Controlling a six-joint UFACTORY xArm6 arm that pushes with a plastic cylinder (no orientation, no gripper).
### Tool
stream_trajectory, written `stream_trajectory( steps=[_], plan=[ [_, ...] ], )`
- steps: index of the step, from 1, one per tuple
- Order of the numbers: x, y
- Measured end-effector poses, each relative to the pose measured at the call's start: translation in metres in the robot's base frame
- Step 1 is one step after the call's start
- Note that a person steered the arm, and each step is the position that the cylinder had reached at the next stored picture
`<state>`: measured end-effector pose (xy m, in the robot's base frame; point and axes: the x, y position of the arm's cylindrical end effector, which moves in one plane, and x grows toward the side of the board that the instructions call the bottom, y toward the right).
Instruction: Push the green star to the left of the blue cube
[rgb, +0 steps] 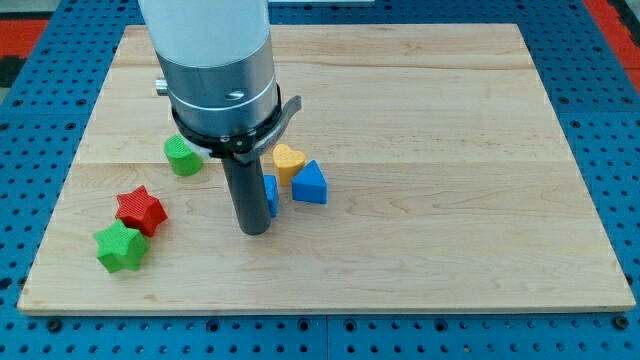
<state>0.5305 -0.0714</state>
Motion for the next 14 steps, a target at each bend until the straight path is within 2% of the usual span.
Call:
stream_trajectory(
  steps=[1,2,3,4,5,6,8,12,14],
  plan=[
    [0.035,-0.003],
    [0.076,-0.047],
    [0.087,-0.105],
    [0.08,-0.143],
    [0.052,-0.147],
    [0.038,-0.148],
    [0.035,-0.148],
    [0.019,-0.1],
    [0.02,-0.053]
  ],
)
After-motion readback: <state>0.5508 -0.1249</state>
